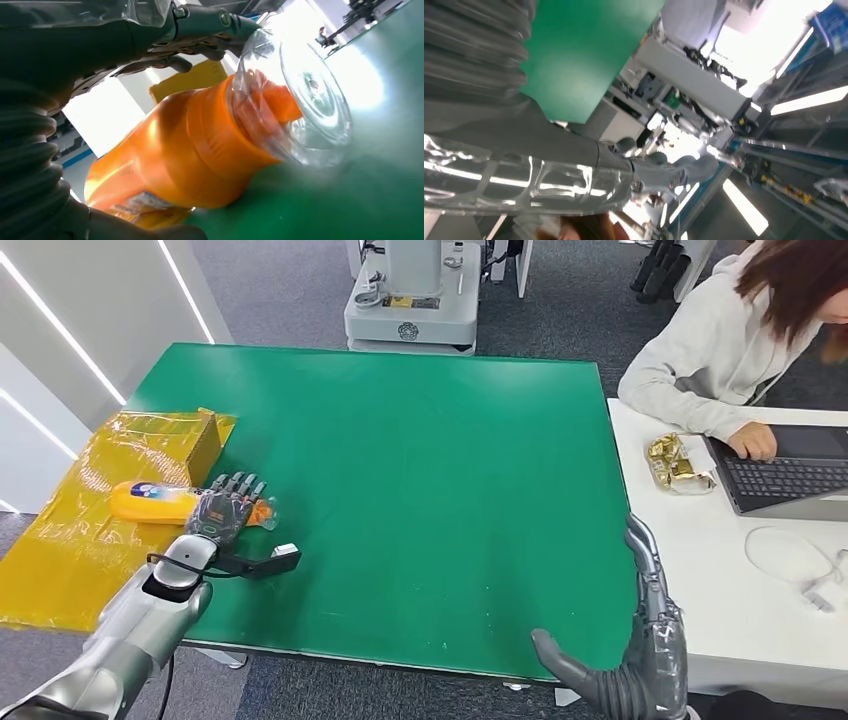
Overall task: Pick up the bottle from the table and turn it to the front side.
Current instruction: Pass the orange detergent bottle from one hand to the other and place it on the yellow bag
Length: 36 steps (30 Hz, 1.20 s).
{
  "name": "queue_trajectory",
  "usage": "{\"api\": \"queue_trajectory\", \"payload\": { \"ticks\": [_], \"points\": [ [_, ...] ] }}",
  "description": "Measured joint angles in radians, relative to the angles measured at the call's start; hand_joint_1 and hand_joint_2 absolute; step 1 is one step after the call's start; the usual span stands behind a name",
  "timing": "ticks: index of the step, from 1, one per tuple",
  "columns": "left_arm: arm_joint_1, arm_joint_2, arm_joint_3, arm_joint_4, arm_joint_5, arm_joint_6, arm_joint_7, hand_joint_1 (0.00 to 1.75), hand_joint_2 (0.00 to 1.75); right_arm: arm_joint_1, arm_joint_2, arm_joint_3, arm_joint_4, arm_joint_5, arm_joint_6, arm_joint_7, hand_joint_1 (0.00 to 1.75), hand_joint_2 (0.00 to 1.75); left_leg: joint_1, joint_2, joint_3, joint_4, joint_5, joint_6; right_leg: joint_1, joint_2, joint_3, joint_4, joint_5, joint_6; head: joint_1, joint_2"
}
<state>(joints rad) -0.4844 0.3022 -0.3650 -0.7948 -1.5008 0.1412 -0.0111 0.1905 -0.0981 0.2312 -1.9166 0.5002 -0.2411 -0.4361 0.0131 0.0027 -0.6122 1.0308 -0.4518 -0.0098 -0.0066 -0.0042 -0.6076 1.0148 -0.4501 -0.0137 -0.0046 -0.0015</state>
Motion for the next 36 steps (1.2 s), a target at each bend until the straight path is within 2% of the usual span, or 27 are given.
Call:
{"api": "queue_trajectory", "payload": {
  "ticks": [5, 10, 15, 18, 22, 24, 27, 30, 33, 36],
  "points": [
    [-0.034, -0.011, 0.02, 0.072, 0.004, 0.028, -0.013, 0.0, 1.75, -0.037, -0.034, 0.009, 0.042, -0.062, -0.018, -0.003, 0.0, 1.75, 0.0, 0.0, 0.004, 0.0, 0.0, 0.0, 0.0, 0.0, 0.004, 0.001, 0.0, 0.0, 0.0, 0.0],
    [-0.035, -0.016, 0.052, 0.1, 0.076, 0.099, -0.071, 0.0, 1.75, -0.073, -0.082, 0.025, 0.088, -0.131, -0.035, -0.003, 0.0, 1.75, 0.0, 0.0, 0.006, 0.0, 0.001, -0.001, 0.0, 0.0, 0.004, 0.001, 0.0, -0.001, 0.0, 0.0],
    [0.031, -0.055, 0.102, 0.055, 0.246, 0.327, -0.156, 0.0, 1.75, -0.097, -0.115, 0.046, 0.127, -0.18, -0.06, -0.015, 0.0, 1.75, 0.0, 0.0, 0.005, 0.0, 0.001, -0.002, 0.0, 0.001, 0.004, 0.002, 0.0, -0.001, 0.0, 0.0],
    [0.082, -0.087, 0.118, -0.015, 0.314, 0.44, -0.186, 0.0, 1.75, -0.103, -0.123, 0.059, 0.146, -0.193, -0.076, -0.018, 0.0, 1.75, 0.0, 0.0, 0.005, 0.0, -0.001, -0.002, 0.0, 0.001, 0.004, 0.001, -0.001, -0.001, 0.0, 0.0],
    [0.167, -0.142, 0.124, -0.188, 0.337, 0.545, -0.227, 0.0, 1.75, -0.102, -0.124, 0.075, 0.17, -0.202, -0.098, -0.024, 0.0, 1.75, -0.001, 0.0, 0.004, 0.0, -0.003, -0.002, 0.0, 0.0, 0.004, 0.001, -0.003, -0.001, 0.0, 0.0],
    [0.213, -0.181, 0.128, -0.281, 0.333, 0.553, -0.269, 0.0, 1.75, -0.1, -0.124, 0.082, 0.181, -0.215, -0.109, -0.034, 0.0, 1.75, -0.001, 0.0, 0.004, 0.0, -0.004, -0.002, 0.0, 0.001, 0.003, 0.001, -0.004, 0.0, 0.0, 0.0],
    [0.271, -0.247, 0.147, -0.424, 0.324, 0.554, -0.385, 0.0, 1.75, -0.094, -0.128, 0.088, 0.2, -0.254, -0.127, -0.063, 0.0, 1.75, -0.001, 0.0, 0.004, 0.0, -0.005, -0.001, 0.0, 0.001, 0.003, 0.0, -0.004, 0.001, 0.0, 0.0],
    [0.317, -0.311, 0.175, -0.552, 0.243, 0.554, -0.468, 0.0, 1.75, -0.09, -0.131, 0.093, 0.22, -0.292, -0.143, -0.087, 0.0, 1.75, -0.001, 0.0, 0.004, 0.0, -0.006, -0.001, 0.0, 0.001, 0.003, 0.0, -0.005, 0.001, 0.0, 0.0],
    [0.349, -0.372, 0.2, -0.67, 0.165, 0.553, -0.522, 0.0, 1.75, -0.08, -0.127, 0.105, 0.237, -0.306, -0.17, -0.088, 0.0, 1.75, -0.001, 0.0, 0.004, 0.0, -0.007, -0.002, 0.0, 0.001, 0.004, 0.0, -0.005, 0.0, 0.0, 0.0],
    [0.37, -0.418, 0.189, -0.705, 0.236, 0.553, -0.545, 0.0, 1.75, -0.061, -0.107, 0.118, 0.24, -0.284, -0.209, -0.066, 0.0, 1.75, 0.0, 0.0, 0.005, 0.0, -0.007, -0.001, 0.0, 0.0, 0.004, 0.0, -0.006, -0.001, 0.0, 0.0]
  ]
}}
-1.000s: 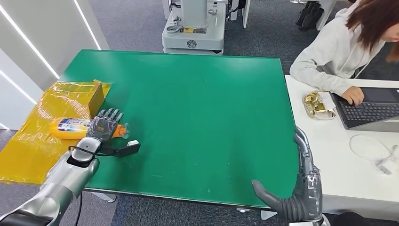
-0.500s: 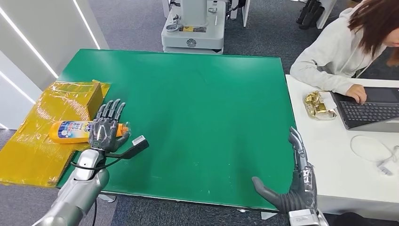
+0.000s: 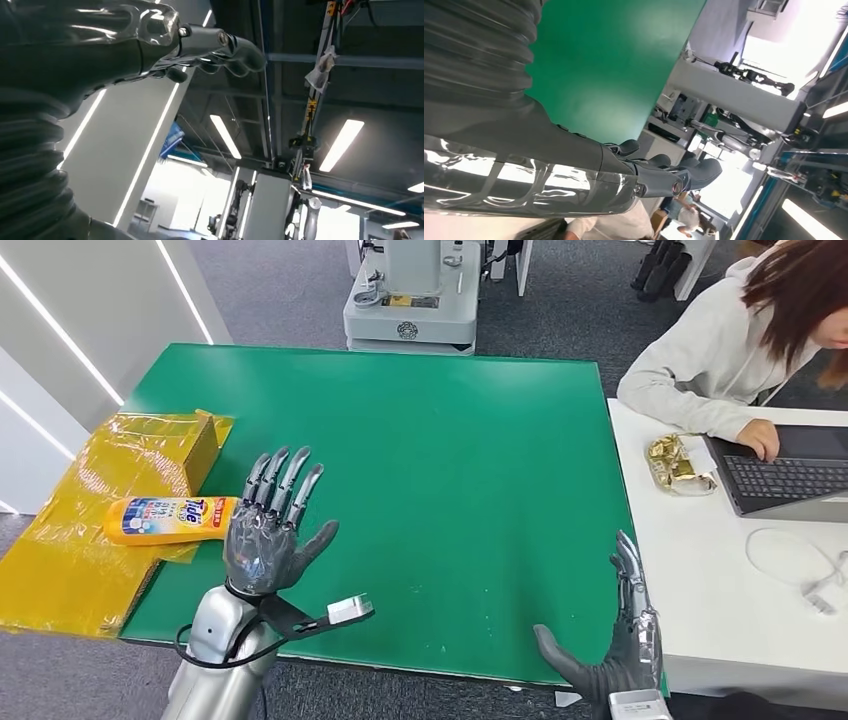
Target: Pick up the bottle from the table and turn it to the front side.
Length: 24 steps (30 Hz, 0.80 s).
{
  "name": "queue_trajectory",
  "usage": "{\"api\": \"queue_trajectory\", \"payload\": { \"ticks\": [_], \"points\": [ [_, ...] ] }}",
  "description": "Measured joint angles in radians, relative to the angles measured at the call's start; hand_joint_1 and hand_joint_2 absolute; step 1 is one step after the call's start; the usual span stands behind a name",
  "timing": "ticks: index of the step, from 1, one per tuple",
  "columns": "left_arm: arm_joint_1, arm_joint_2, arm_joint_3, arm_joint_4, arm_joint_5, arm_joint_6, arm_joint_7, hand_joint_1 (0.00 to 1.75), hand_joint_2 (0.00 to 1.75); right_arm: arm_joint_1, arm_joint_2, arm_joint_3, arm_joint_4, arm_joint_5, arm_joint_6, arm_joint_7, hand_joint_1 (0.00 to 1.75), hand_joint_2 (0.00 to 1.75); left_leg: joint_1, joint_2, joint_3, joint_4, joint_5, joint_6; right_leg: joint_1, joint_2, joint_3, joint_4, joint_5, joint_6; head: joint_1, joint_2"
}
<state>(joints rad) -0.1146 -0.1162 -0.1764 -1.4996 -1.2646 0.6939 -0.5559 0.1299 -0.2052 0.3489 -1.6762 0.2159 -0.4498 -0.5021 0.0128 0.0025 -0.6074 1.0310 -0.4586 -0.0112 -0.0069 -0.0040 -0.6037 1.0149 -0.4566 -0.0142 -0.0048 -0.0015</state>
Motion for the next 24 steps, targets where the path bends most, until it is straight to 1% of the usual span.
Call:
{"api": "queue_trajectory", "payload": {
  "ticks": [2, 3, 5, 8, 10, 13, 15, 17, 20, 24],
  "points": [
    [0.007, -0.017, -0.016, -0.006, 0.084, -0.001, -0.004, 0.0, 1.75, 0.014, 0.011, 0.005, -0.005, 0.015, -0.011, 0.017, 0.0, 1.75, 0.0, 0.0, 0.0, 0.0, 0.0, 0.0, 0.0, 0.0, 0.0, 0.0, 0.0, 0.0, 0.0, 0.0],
    [0.005, -0.019, -0.033, -0.007, 0.163, -0.006, 0.001, 0.0, 1.75, 0.021, 0.017, 0.006, -0.012, 0.022, -0.013, 0.026, 0.0, 1.75, 0.0, 0.0, 0.0, 0.0, 0.0, 0.0, 0.0, 0.0, -0.001, 0.0, 0.0, 0.0, 0.0, 0.0],
    [-0.003, -0.01, -0.09, -0.005, 0.388, -0.035, 0.018, 0.0, 1.75, 0.035, 0.031, 0.006, -0.032, 0.031, -0.007, 0.039, 0.0, 1.75, 0.0, 0.0, 0.0, 0.0, 0.0, 0.0, 0.0, 0.0, -0.001, 0.0, 0.0, -0.001, 0.0, 0.0],
    [-0.012, 0.009, -0.206, -0.006, 0.743, -0.148, 0.018, 0.0, 1.75, 0.06, 0.06, -0.003, -0.07, 0.035, 0.022, 0.047, 0.0, 1.75, 0.001, 0.0, 0.0, 0.0, 0.0, -0.001, 0.0, 0.0, 0.0, 0.001, -0.001, -0.001, 0.0, 0.0],
    [-0.011, 0.015, -0.267, -0.007, 0.893, -0.23, 0.007, 0.0, 1.75, 0.075, 0.081, -0.008, -0.09, 0.029, 0.04, 0.047, 0.0, 1.75, 0.001, 0.0, 0.0, 0.0, -0.001, -0.001, 0.0, 0.0, 0.0, 0.001, -0.001, -0.001, 0.0, 0.0],
    [-0.011, 0.019, -0.332, -0.006, 1.073, -0.361, 0.013, 0.0, 1.75, 0.09, 0.112, -0.014, -0.11, -0.011, 0.07, 0.039, 0.0, 1.75, 0.0, 0.001, 0.0, 0.0, -0.001, -0.001, 0.0, 0.001, 0.0, 0.0, -0.001, -0.001, 0.0, 0.0],
    [-0.011, 0.02, -0.367, -0.002, 1.155, -0.436, 0.03, 0.0, 1.75, 0.098, 0.131, -0.018, -0.118, -0.039, 0.088, 0.033, 0.0, 1.75, 0.0, 0.0, 0.0, 0.0, -0.001, -0.001, 0.0, 0.001, 0.0, 0.0, -0.001, -0.001, 0.0, 0.0],
    [-0.01, 0.021, -0.395, 0.006, 1.197, -0.479, 0.045, 0.0, 1.75, 0.104, 0.148, -0.019, -0.124, -0.056, 0.098, 0.031, 0.0, 1.75, 0.0, 0.001, 0.0, 0.0, -0.001, -0.001, 0.0, 0.001, 0.0, 0.0, -0.001, -0.001, 0.0, 0.0],
    [-0.005, 0.022, -0.406, 0.015, 1.24, -0.505, 0.056, 0.0, 1.75, 0.115, 0.169, -0.024, -0.132, -0.071, 0.099, 0.035, 0.0, 1.75, 0.0, 0.001, 0.0, 0.0, -0.001, -0.001, 0.0, 0.001, 0.0, 0.0, -0.001, -0.001, 0.0, 0.0],
    [0.004, 0.028, -0.406, 0.016, 1.271, -0.515, 0.064, 0.0, 1.75, 0.126, 0.186, -0.032, -0.139, -0.082, 0.101, 0.045, 0.0, 1.75, 0.001, 0.001, 0.0, -0.001, -0.001, -0.001, 0.0, 0.001, 0.0, 0.001, -0.001, -0.001, 0.0, 0.0]
  ]
}}
